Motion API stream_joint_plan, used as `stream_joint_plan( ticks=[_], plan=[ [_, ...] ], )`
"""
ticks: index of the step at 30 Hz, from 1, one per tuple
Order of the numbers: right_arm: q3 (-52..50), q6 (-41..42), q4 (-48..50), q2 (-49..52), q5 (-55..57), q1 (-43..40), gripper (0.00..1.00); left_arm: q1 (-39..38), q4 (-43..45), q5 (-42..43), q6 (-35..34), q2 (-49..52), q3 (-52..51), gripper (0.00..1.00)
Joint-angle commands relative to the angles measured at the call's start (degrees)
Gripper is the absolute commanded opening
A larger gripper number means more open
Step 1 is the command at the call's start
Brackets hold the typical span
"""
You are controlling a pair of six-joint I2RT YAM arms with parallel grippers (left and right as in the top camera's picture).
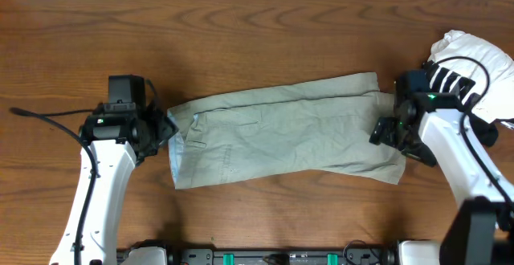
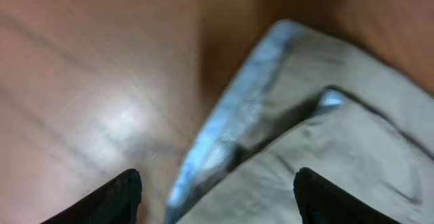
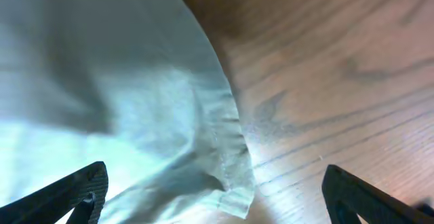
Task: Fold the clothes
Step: 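Pull both grippers toward the near edge, smoothing the trousers flat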
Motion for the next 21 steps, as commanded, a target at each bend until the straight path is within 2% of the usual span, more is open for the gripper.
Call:
stream_joint_plan(
  ticks=[1, 3, 6, 11, 18, 21],
  plan=[
    [1.9, -3.8, 2.9, -3.6, -4.1, -0.2, 0.99, -0.1, 2.4, 9.6, 5.7, 0.0, -0.2, 0.74],
    [1.9, -8.4, 6.2, -4.6, -9.6, -0.2, 0.99, -0.2, 3.7, 12.2, 5.9, 0.4, -0.2, 0.74],
    [1.9, -9.8, 8.0, -4.6, -13.9, -0.2, 0.99, -0.6, 4.0, 13.0, 6.3, 2.1, -0.2, 0.74],
    [1.9, -9.9, 7.4, -4.4, -14.1, -0.1, 0.99, -2.6, 5.4, 13.5, 11.5, 7.8, -0.2, 0.74],
    [1.9, -11.4, 6.0, -4.4, -15.8, -0.1, 0.99, -3.2, 9.8, 15.0, 13.2, 14.5, -0.2, 0.74],
    [1.9, -11.8, 5.8, -4.4, -15.8, -0.1, 0.99, -3.2, 12.0, 18.7, 15.8, 16.6, -0.2, 0.73]
  ],
)
